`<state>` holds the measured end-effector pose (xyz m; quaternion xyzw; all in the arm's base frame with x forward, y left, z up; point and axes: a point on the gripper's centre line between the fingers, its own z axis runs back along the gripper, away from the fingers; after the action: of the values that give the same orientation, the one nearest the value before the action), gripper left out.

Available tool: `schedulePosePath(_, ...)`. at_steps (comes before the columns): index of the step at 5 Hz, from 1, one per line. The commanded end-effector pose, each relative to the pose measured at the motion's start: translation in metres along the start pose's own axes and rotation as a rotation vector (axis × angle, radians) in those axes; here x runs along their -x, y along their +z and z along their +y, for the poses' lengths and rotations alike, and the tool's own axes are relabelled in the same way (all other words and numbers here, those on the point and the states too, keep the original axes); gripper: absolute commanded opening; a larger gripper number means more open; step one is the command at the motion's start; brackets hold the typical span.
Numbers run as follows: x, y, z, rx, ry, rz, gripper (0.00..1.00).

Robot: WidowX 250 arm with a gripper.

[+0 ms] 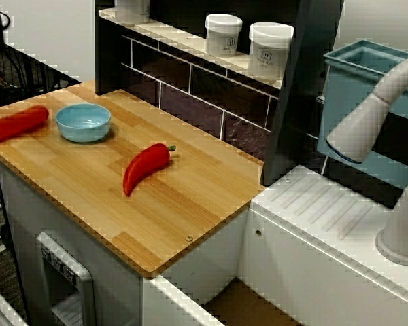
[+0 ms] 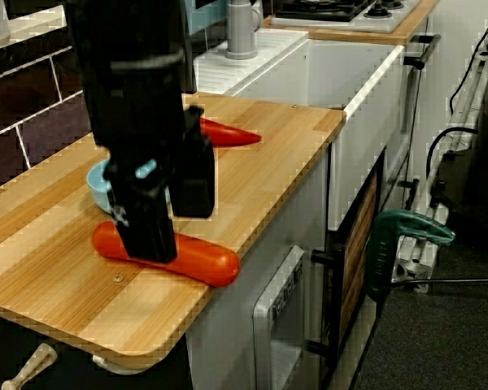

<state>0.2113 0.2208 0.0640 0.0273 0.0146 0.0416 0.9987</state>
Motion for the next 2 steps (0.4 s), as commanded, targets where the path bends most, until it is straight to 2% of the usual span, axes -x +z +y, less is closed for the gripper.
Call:
schedulePosePath(1,-0.0155,-0.0320,-0.0160,-0.012,0.117,-0.060,1.00)
schedulePosePath(2,-0.0222,-0.0412,-0.0184,-0.004,0.100,-0.030,0.60)
